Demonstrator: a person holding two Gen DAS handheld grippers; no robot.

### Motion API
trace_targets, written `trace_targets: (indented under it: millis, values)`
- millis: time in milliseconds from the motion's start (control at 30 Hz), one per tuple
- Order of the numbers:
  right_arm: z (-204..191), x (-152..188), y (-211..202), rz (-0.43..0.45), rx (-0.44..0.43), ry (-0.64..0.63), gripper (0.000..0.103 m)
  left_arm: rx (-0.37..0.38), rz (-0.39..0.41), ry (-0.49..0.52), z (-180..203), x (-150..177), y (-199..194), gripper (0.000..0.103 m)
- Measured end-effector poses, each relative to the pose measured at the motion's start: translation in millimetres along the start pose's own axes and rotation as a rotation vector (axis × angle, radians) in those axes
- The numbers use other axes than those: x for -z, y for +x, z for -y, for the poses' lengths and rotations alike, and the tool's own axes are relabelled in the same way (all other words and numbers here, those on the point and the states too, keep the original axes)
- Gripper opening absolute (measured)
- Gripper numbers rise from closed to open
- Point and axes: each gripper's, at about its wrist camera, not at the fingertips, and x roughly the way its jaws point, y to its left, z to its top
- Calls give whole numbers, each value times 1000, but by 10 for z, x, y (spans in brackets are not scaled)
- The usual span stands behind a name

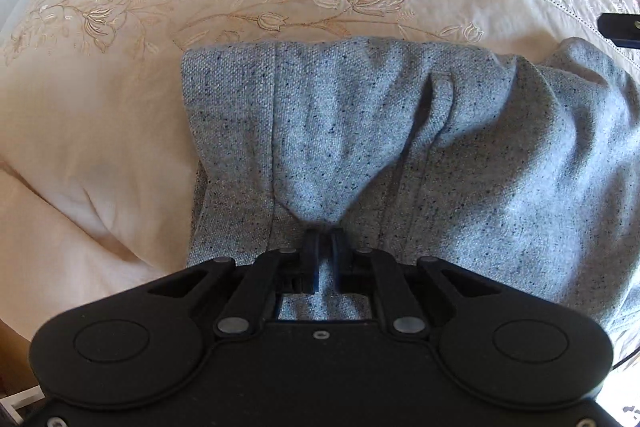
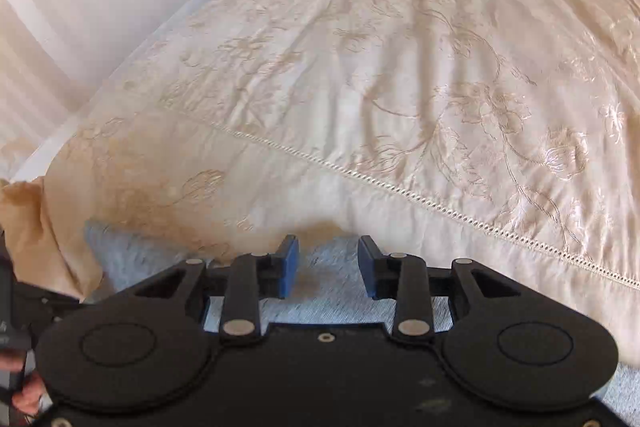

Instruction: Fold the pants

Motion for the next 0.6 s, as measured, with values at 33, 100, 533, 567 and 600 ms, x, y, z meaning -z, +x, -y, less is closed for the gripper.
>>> trace_targets:
  millis: [33,100,533,567,600]
  values:
    - [61,-54,130,-23,0,15,36,3,0,-6,-10,-8,4,15]
    - [112,-128,299,-50,0,4,37,15,0,-24,-31,11,-13,15]
    - [-235,465,101,-156,-81,-141,37,37,-21,-56,-168,-47,15,15]
    - [-206,448,128,-151,-85,-117,37,32,-20,-50,-167,-46,19,15]
    - [-182,428,145,-150,-92,-90,37,28,-18,-45,-168,-33,4,15]
